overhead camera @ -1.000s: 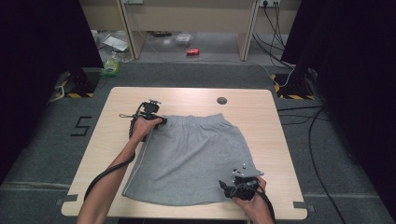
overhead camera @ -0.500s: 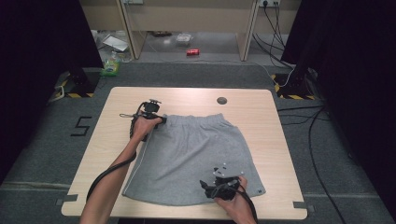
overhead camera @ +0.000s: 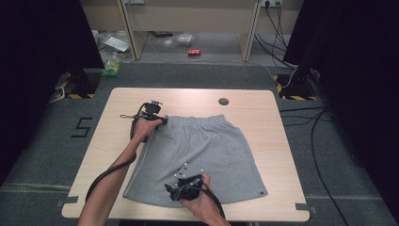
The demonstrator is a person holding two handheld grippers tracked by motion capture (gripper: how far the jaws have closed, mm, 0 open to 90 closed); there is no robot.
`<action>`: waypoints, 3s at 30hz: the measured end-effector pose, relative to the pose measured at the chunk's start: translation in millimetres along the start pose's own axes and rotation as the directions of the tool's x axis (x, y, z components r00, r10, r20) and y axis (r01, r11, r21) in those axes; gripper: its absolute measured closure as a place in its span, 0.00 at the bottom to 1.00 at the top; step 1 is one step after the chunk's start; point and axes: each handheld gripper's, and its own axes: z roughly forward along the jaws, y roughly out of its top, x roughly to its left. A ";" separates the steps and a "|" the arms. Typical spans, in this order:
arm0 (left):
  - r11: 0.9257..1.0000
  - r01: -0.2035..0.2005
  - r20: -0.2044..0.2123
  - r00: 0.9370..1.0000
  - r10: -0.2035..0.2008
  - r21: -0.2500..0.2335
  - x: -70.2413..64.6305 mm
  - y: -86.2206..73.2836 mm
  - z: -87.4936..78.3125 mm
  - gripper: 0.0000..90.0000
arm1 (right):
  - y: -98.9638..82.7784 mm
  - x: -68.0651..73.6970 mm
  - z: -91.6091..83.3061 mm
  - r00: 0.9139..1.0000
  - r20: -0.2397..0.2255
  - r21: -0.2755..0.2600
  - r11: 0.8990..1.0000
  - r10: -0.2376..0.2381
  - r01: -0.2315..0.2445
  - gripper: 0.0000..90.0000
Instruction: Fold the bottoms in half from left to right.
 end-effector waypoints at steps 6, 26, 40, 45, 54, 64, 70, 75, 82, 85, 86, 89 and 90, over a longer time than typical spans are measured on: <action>1.000 -0.009 0.008 1.000 0.009 0.002 1.3 0.2 0.0 0.85 | 18.6 27.1 22.7 0.998 -0.056 0.001 0.999 -0.039 0.039 0.33; 1.000 -0.018 0.025 1.000 0.018 -0.005 12.9 -2.4 -2.4 0.85 | 36.4 90.7 85.5 0.978 -0.177 0.082 0.988 -0.111 0.127 0.42; 1.000 -0.017 0.027 0.999 0.018 -0.008 13.3 -3.0 -2.6 0.85 | 40.9 93.8 97.7 0.979 -0.120 0.135 0.974 -0.167 0.182 0.74; 1.000 -0.014 0.030 0.999 0.014 -0.006 13.6 -2.3 -2.7 0.86 | 39.0 85.2 96.3 0.979 -0.137 0.118 0.978 -0.152 0.169 0.93; 0.997 0.057 0.087 0.995 -0.053 -0.048 10.1 13.1 -23.9 0.89 | 46.0 69.7 69.1 0.977 -0.189 0.050 0.993 -0.097 0.109 0.94; 0.996 0.032 0.101 0.995 -0.024 -0.080 -31.8 52.9 -54.9 0.89 | 44.7 35.5 -10.5 0.985 -0.173 -0.084 0.996 -0.025 0.011 0.94; 0.997 0.008 0.101 0.995 0.000 -0.075 -59.4 70.8 -59.7 0.89 | 32.0 10.7 -51.0 0.989 -0.141 -0.141 0.988 0.044 -0.064 0.94; 0.996 -0.016 0.114 0.993 0.025 -0.086 -91.9 91.2 -61.6 0.89 | 5.3 -16.1 -95.3 0.988 -0.098 -0.191 0.972 0.119 -0.136 0.94; 0.996 -0.022 0.141 0.989 0.035 -0.092 -118.4 104.4 -50.8 0.89 | -26.7 -42.6 -137.2 0.980 -0.023 -0.244 0.949 0.200 -0.200 0.94; 0.995 -0.031 0.149 0.988 0.045 -0.090 -130.4 108.7 -43.8 0.89 | -34.6 -50.6 -144.6 0.975 0.000 -0.254 0.943 0.221 -0.214 0.94; 0.995 -0.041 0.150 0.987 0.054 -0.091 -139.2 111.3 -39.0 0.89 | -41.5 -57.3 -151.8 0.969 0.020 -0.264 0.936 0.245 -0.231 0.94; 0.995 -0.045 0.169 0.984 0.060 -0.094 -152.3 116.1 -32.2 0.89 | -51.5 -64.3 -160.6 0.962 0.046 -0.274 0.930 0.268 -0.246 0.94; 0.995 -0.046 0.174 0.983 0.062 -0.094 -156.4 117.1 -30.0 0.89 | -55.1 -65.9 -163.2 0.960 0.050 -0.274 0.928 0.276 -0.252 0.94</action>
